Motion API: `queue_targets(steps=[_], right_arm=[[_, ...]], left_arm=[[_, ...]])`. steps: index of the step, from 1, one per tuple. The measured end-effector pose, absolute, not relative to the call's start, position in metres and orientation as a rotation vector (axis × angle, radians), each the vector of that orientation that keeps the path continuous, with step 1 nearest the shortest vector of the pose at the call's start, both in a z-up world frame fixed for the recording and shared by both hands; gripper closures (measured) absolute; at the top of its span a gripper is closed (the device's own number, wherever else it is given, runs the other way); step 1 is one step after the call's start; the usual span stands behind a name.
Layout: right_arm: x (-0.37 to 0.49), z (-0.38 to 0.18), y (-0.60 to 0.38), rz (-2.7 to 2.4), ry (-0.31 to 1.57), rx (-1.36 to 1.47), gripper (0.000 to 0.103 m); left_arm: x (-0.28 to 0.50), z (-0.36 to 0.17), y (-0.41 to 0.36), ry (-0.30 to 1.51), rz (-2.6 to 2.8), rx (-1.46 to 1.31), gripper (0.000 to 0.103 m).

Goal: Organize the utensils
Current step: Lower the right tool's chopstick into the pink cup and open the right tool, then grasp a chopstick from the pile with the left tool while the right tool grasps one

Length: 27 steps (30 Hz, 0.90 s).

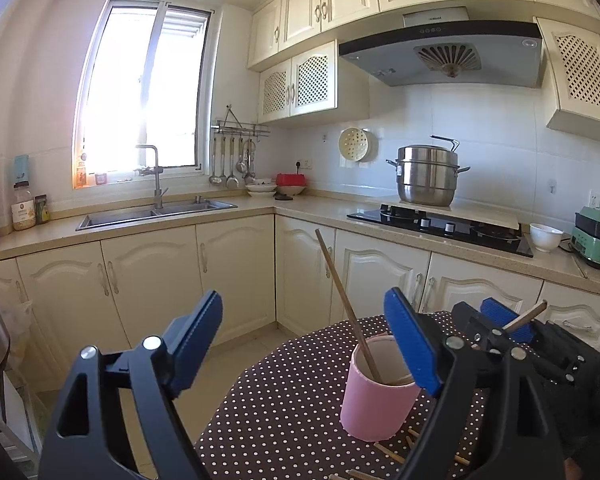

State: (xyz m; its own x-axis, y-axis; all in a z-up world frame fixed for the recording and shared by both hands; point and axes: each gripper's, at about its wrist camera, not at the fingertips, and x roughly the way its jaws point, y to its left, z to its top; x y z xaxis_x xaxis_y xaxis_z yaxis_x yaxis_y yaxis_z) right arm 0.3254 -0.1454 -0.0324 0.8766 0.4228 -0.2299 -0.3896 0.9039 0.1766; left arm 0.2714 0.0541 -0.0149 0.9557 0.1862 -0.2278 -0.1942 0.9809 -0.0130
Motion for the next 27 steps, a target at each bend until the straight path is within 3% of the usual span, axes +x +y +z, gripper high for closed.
queue_targets(steps=[7,15,22,27], right_arm=[[0.303,-0.029,-0.159,0.39,0.266,0.108,0.05],[0.281,-0.048,-0.178,0.375,0.399,0.051,0.048],[0.265,-0.076,-0.177,0.399,0.543,-0.058,0.048],[0.261,-0.092,-0.187,0.418,0.607,-0.051,0.048]], left_arm=[[0.256,-0.02,0.056,0.316,0.175,-0.053,0.021],[0.266,-0.068,0.062,0.698,0.066,-0.165,0.021],[0.269,-0.111,0.058,0.914,-0.037,-0.276,0.022],[0.274,-0.136,0.041,1.062,-0.101,-0.301,0.054]])
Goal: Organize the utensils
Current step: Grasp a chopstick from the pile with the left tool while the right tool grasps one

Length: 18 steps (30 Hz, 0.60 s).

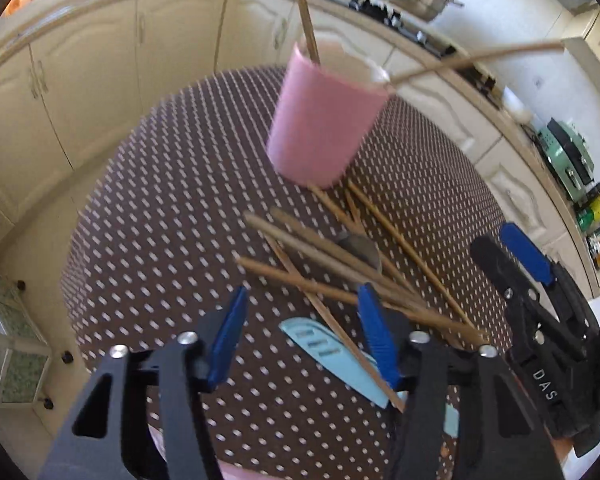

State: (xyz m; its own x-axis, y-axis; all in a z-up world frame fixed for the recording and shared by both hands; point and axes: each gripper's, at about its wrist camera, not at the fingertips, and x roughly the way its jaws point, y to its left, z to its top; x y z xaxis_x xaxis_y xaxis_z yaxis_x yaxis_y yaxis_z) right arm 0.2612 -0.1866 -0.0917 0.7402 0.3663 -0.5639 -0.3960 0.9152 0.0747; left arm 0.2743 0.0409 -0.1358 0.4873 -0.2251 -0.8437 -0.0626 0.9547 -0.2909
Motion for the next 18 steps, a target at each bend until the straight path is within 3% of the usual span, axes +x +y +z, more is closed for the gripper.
queue_targets(steps=[4,13,16,18], right_arm=[[0.26,-0.096,-0.195,0.425,0.638,-0.035,0.048],[0.26,-0.107,-0.201,0.462,0.694,-0.041,0.047],[0.26,-0.109,-0.198,0.472,0.711,-0.06,0.047],[0.26,-0.109,-0.195,0.483,0.72,-0.08,0.047]], left_arm=[[0.277,-0.153,0.027,1.134,-0.107,-0.284,0.065],[0.297,-0.167,0.013,1.164,-0.084,-0.29,0.068],[0.305,-0.168,0.012,1.166,-0.062,-0.277,0.086],[0.31,-0.166,0.014,1.163,-0.059,-0.289,0.091]])
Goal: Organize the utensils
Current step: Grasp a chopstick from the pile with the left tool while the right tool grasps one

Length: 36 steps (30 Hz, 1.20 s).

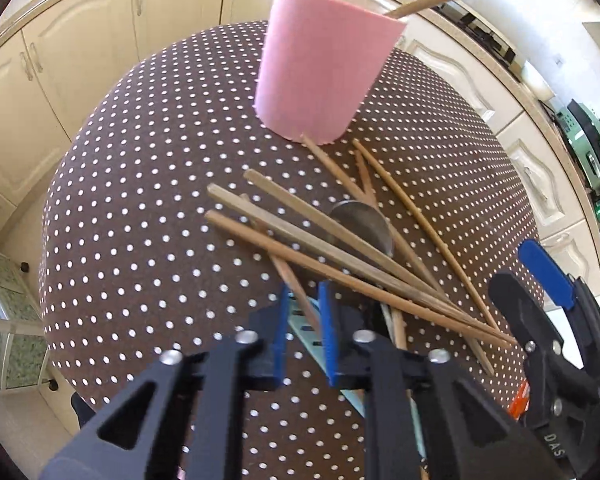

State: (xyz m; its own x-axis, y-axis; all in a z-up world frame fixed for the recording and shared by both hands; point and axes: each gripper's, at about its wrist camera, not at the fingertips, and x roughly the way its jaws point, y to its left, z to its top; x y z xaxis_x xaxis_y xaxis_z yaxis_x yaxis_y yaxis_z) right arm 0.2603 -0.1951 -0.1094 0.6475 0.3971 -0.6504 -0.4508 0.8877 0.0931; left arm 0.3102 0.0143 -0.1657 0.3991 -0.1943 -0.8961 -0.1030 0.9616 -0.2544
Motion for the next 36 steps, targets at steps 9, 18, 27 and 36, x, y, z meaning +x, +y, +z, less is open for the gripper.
queue_targets(steps=[9,18,27,36], right_arm=[[0.271,-0.112,-0.181,0.473,0.765,-0.152,0.047],[0.318,-0.129,-0.187,0.48,0.961,-0.195,0.048],[0.343,-0.149,-0.172,0.516,1.125,-0.288,0.069],[0.368,-0.144,-0.159,0.507,1.165,-0.334,0.096]], left_arm=[[0.309,-0.166,0.015,1.156,-0.042,-0.238,0.096],[0.297,-0.168,0.041,1.147,-0.014,-0.276,0.097],[0.287,-0.167,0.071,1.214,-0.018,-0.296,0.097],[0.285,-0.166,0.058,1.203,-0.003,-0.191,0.097]])
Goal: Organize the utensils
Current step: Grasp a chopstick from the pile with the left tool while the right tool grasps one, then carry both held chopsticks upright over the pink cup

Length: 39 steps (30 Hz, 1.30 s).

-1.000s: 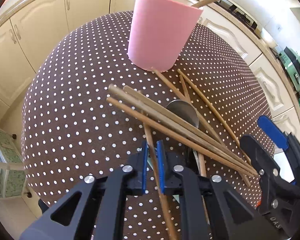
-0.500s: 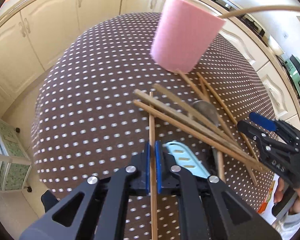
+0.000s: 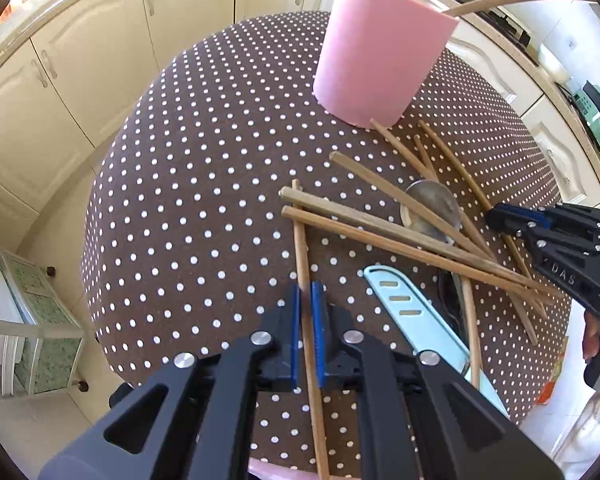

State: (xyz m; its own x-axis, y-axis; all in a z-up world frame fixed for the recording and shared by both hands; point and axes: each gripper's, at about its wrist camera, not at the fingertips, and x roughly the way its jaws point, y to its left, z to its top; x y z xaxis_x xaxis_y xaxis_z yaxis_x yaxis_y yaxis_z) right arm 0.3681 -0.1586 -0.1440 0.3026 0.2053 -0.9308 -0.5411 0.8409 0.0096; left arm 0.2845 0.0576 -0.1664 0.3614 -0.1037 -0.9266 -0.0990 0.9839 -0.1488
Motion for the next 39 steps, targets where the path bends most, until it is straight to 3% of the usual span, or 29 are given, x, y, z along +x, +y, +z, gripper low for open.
queue_targets(steps=[11,25,39], right_arm=[[0.362,-0.134,-0.192,0.464,1.011,-0.218,0.098],[0.339,-0.06,-0.222,0.495,0.633,0.029,0.098],[0.377,-0.011,-0.192,0.545,0.343,0.22,0.098]], left_arm=[[0.271,-0.146,0.097,1.075,0.11,-0.305,0.098],[0.257,-0.052,0.081,0.647,-0.007,-0.292,0.098],[0.314,0.016,0.048,0.264,-0.047,-0.312,0.098]])
